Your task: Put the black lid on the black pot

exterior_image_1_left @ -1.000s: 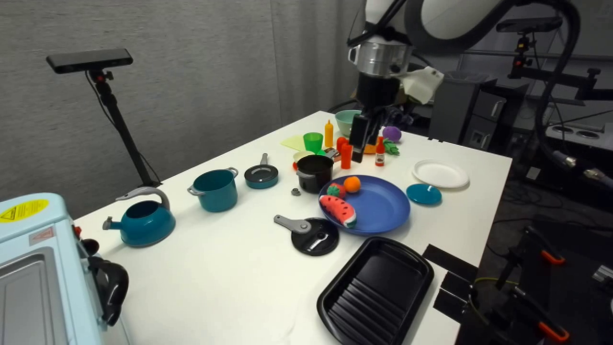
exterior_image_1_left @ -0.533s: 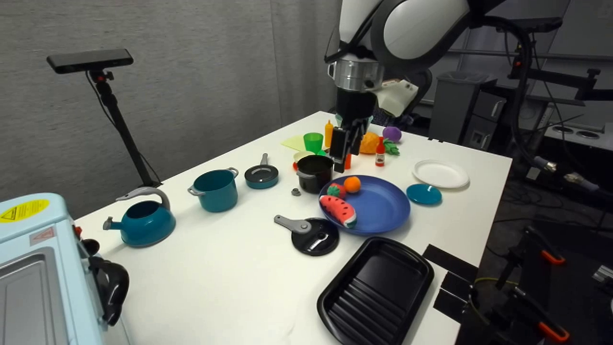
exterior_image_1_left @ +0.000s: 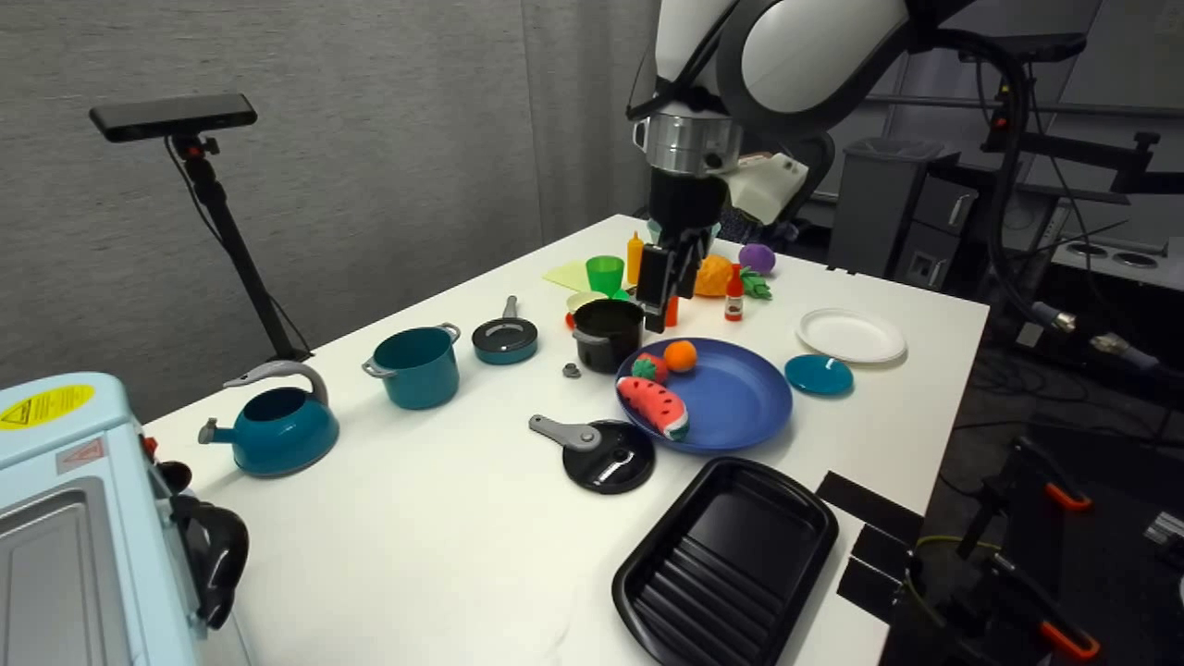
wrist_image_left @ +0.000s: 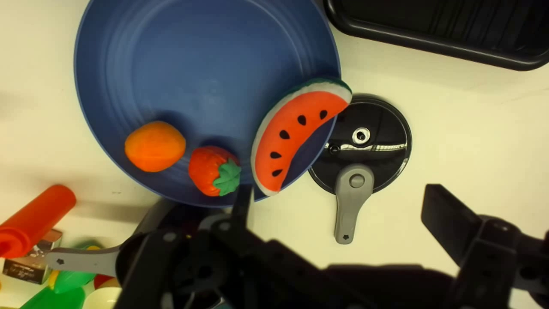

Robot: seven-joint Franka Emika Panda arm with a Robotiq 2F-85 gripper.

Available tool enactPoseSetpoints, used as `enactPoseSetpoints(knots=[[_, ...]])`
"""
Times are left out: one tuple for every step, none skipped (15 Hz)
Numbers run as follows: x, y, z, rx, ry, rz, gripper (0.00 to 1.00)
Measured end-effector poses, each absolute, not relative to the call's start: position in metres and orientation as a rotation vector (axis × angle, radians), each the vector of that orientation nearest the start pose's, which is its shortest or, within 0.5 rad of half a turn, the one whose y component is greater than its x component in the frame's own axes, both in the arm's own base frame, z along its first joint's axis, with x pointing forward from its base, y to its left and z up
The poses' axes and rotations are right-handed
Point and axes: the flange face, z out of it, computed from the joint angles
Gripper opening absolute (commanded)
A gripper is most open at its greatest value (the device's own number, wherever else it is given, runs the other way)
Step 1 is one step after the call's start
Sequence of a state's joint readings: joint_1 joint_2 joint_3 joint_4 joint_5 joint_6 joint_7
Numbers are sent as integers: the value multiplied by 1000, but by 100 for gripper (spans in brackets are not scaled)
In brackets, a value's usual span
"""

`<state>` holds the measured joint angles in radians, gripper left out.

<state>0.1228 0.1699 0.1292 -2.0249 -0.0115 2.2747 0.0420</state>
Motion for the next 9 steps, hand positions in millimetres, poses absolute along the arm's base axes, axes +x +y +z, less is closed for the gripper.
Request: enactPoseSetpoints(knots=[[573, 145, 373, -3099, -327, -121, 100], [574, 145, 372, -3104, -325, -123, 100], [577, 146, 371, -3107, -330, -125, 100], [580, 149, 369, -3106, -348, -133, 100], [586, 154, 365, -3107, -374, -145, 100], [592, 161, 359, -3107, -399, -151, 100], [599, 170, 350, -3105, -426, -153, 100], [606, 179, 341, -3103, -455, -155, 100], [614, 190, 330, -3104, -488, -152, 100]])
